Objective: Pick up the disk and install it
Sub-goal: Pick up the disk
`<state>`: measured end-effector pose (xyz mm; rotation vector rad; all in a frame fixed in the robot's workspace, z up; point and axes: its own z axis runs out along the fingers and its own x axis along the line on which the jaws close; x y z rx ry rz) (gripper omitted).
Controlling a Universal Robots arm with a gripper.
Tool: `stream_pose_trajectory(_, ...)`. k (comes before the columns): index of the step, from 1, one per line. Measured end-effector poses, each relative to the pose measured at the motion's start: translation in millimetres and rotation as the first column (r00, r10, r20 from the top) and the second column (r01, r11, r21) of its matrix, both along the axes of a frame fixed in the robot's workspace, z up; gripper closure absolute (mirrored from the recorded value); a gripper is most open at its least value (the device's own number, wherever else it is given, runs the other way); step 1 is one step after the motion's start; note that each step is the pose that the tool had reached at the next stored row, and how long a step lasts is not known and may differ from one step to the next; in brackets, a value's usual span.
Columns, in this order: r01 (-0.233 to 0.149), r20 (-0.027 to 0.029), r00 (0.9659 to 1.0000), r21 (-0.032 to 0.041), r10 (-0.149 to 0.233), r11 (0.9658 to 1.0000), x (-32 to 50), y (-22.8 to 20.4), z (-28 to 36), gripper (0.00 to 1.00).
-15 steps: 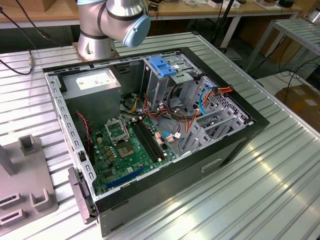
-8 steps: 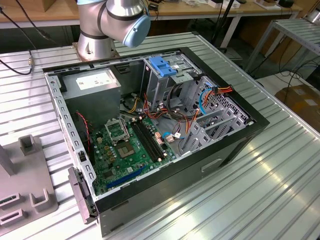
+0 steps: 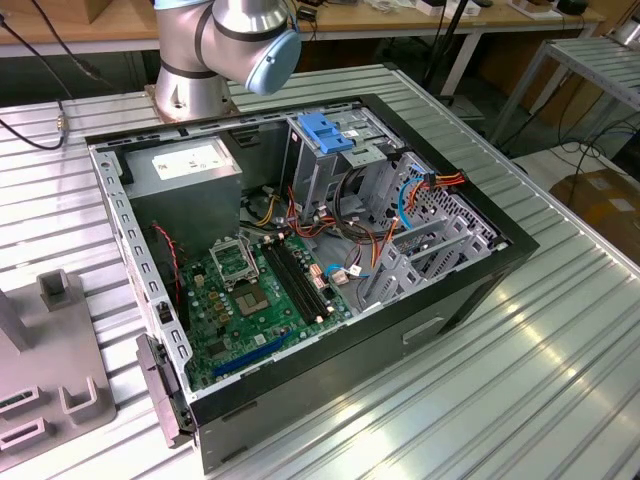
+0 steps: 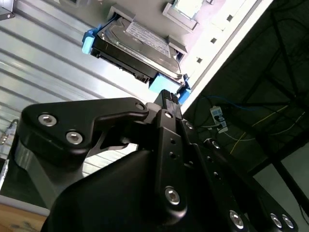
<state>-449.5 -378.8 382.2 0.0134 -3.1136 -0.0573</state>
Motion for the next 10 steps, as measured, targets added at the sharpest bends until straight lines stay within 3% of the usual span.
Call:
stream_pose_trajectory(2, -0.055, 0.0, 0.9985, 0.0, 0.055, 0.9985, 0.0, 0.0, 0.0, 0.89)
stream_pose_trajectory(4, -0.118, 0.0, 0.993, 0.0, 0.118, 0.993, 0.0, 0.0, 0.0, 0.89)
stream_pose_trajectory(8, -0.203, 0.0, 0.9792, 0.0, 0.203, 0.9792, 0.0, 0.0, 0.0, 0.89)
stream_pose_trajectory(10, -0.247, 0.0, 0.969, 0.0, 0.247, 0.969, 0.0, 0.0, 0.0, 0.89)
